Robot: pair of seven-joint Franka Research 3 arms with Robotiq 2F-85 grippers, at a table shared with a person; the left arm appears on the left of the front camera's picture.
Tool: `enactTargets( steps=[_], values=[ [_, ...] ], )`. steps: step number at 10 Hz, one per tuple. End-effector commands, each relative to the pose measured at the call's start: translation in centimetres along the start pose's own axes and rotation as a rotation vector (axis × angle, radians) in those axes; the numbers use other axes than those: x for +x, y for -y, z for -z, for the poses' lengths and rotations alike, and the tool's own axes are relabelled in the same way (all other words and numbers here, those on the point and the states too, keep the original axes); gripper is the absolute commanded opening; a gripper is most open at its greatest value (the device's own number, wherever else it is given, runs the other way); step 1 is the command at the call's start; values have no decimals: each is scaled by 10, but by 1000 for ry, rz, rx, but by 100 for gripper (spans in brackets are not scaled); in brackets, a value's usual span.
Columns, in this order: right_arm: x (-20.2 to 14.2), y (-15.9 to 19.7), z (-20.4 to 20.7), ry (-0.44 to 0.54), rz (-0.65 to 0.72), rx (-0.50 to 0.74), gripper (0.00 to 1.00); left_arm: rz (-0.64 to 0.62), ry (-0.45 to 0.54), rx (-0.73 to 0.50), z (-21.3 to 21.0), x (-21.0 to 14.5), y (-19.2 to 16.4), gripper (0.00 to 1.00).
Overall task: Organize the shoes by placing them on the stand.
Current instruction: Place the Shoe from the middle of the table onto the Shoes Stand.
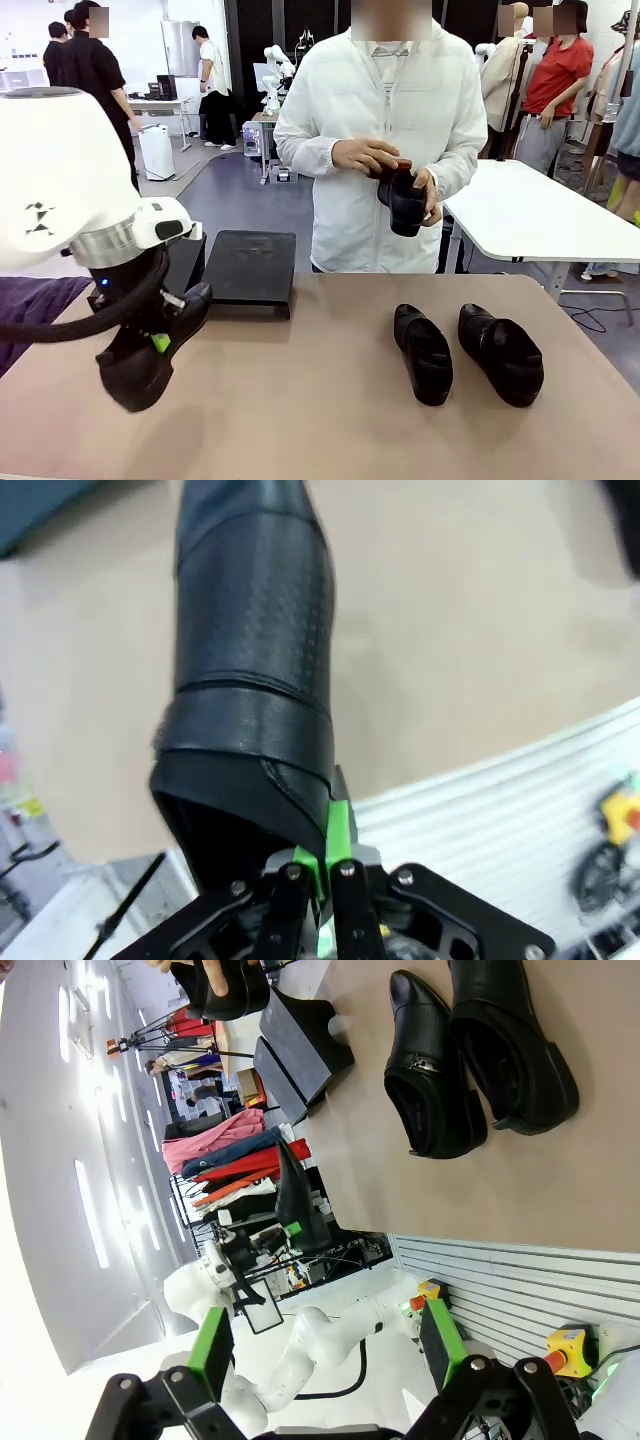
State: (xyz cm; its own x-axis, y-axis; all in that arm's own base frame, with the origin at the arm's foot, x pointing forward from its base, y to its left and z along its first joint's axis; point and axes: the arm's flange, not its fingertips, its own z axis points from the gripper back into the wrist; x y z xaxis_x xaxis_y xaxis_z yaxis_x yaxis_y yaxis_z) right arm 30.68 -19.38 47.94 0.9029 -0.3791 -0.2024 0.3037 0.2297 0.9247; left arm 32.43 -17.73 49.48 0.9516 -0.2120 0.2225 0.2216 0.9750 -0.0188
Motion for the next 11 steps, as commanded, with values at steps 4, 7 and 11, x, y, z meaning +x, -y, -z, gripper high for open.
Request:
enactTargets(
  steps=[4, 7, 11],
  values=[
    [-3, -3, -3, -10, 13, -11, 100, -153, 222, 208, 18, 105, -158, 0],
    [-3, -3, -3, -10, 13, -11, 100, -239, 372, 150, 43, 128, -224, 0],
    [-3, -3, -3, -10, 13, -11, 100, -184, 275, 222, 30, 107, -211, 0]
  ],
)
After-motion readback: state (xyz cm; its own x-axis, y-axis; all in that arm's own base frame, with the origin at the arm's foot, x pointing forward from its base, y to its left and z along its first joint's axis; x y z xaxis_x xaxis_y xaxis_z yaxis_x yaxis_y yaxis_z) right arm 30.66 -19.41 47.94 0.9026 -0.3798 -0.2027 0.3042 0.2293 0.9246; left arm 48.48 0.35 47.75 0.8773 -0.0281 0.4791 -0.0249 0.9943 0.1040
